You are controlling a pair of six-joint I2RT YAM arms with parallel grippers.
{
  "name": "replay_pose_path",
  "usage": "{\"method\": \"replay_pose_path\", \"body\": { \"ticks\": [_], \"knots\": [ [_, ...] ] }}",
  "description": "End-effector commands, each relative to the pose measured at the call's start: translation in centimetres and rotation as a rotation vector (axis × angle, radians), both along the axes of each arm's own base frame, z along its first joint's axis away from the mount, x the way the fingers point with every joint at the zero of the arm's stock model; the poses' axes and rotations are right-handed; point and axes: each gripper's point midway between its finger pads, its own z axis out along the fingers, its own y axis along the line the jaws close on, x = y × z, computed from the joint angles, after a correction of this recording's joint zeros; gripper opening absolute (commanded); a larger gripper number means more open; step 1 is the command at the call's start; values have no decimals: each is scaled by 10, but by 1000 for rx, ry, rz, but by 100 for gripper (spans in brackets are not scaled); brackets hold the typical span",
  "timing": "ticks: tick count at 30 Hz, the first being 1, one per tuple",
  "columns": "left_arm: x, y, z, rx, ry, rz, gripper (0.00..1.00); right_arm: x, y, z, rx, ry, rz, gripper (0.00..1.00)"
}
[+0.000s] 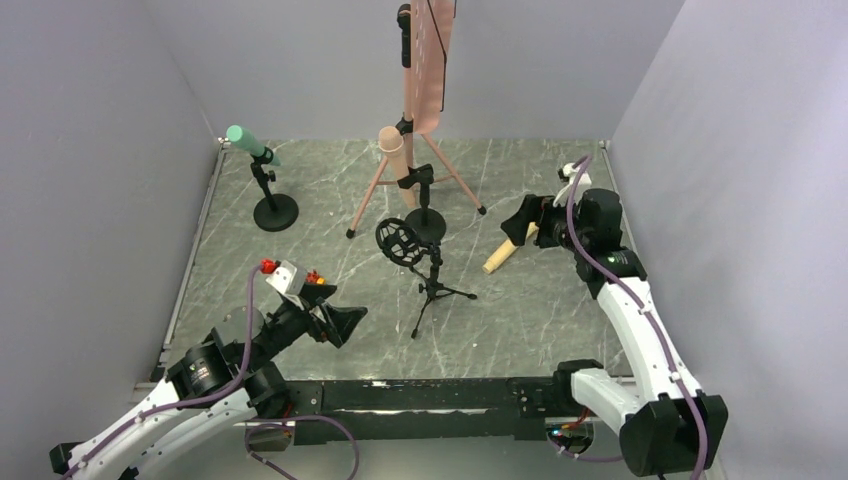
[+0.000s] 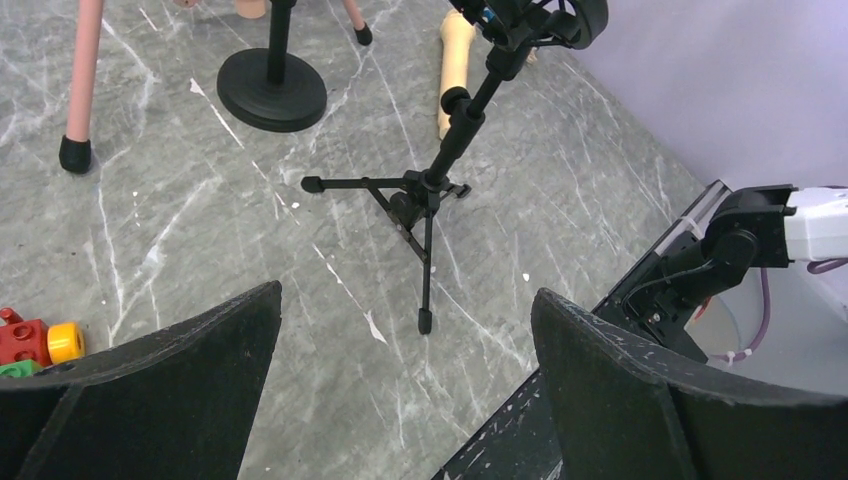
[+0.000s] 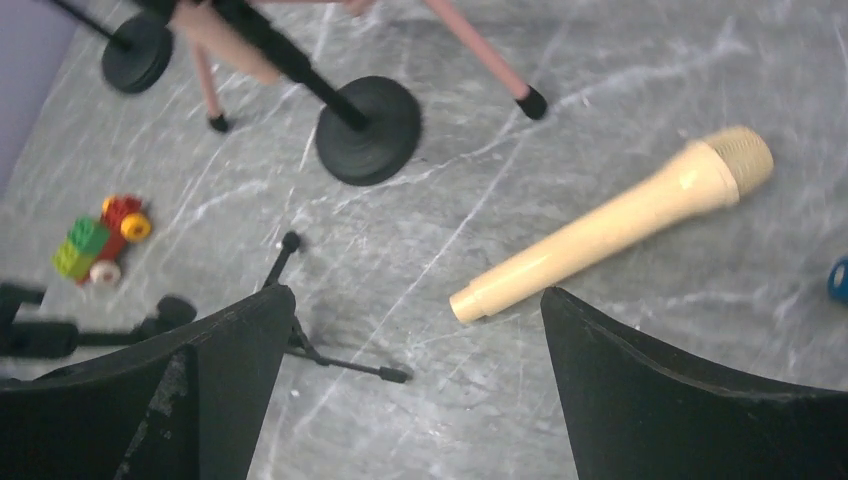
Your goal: Attach the microphones to the stand
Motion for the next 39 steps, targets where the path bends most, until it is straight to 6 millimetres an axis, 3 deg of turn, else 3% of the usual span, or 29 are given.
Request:
{"method": "replay_pose_path", "body": {
  "ticks": [1, 10, 17, 21, 26, 31, 34, 37, 39],
  "knots": [
    [-5, -3, 23, -51, -48, -36, 99, 31, -30, 2, 158, 99, -367, 99],
    [-10, 1, 11, -90, -16, -32, 99, 67, -53, -119, 33, 463, -587, 93],
    [-9, 8, 0, -100, -9, 1, 99, 78, -51, -172, -33, 619, -606, 87],
    [-8, 8, -4, -96, 0, 5, 99, 87, -49, -184, -53, 656, -608, 84],
    [-7, 9, -7, -85, 1, 9, 99, 86, -62, -200, -133, 690, -672, 80],
    [-9, 10, -7, -67, -3, 4, 99, 82, -63, -213, -157, 724, -678, 70],
    [-12, 15, -7, -39, -2, 2, 99, 80, -60, -216, -150, 737, -661, 59],
    [-19, 18, 3, -32, -29, -31, 99, 79, -58, -216, -138, 735, -646, 48],
    [-35, 12, 20, -51, -96, -139, 99, 79, -56, -212, -128, 722, -635, 43]
  ]
}}
